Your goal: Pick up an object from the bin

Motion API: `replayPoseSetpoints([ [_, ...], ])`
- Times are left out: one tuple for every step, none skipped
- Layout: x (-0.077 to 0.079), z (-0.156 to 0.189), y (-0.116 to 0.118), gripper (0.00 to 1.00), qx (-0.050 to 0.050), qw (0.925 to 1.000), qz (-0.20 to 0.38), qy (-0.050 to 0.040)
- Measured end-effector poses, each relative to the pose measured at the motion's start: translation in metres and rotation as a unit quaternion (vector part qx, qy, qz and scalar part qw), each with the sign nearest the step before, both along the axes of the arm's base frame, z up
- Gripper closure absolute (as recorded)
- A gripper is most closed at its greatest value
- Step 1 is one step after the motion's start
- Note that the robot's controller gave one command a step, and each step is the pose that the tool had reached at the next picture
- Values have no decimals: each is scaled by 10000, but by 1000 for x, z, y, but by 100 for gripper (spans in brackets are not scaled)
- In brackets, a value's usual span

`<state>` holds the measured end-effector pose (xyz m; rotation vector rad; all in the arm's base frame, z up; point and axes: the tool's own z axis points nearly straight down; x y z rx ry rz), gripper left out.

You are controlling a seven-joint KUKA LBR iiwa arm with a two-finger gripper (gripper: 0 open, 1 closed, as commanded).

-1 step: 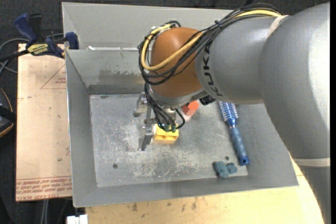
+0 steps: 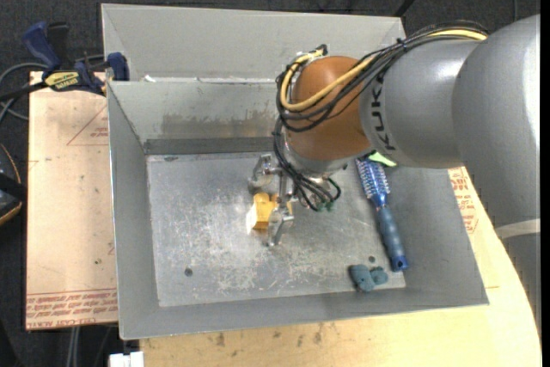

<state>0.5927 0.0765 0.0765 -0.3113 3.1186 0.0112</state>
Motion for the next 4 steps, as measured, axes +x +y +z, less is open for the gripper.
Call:
replayPoseSetpoints([
  [-1, 25, -18, 0, -29, 9990, -447, 14],
  [-2, 23, -24, 0, -28, 9970, -773, 31],
  [2, 0, -16, 0, -25, 9926, -1216, 18],
  [4, 3, -16, 0, -22, 9926, -1218, 12],
])
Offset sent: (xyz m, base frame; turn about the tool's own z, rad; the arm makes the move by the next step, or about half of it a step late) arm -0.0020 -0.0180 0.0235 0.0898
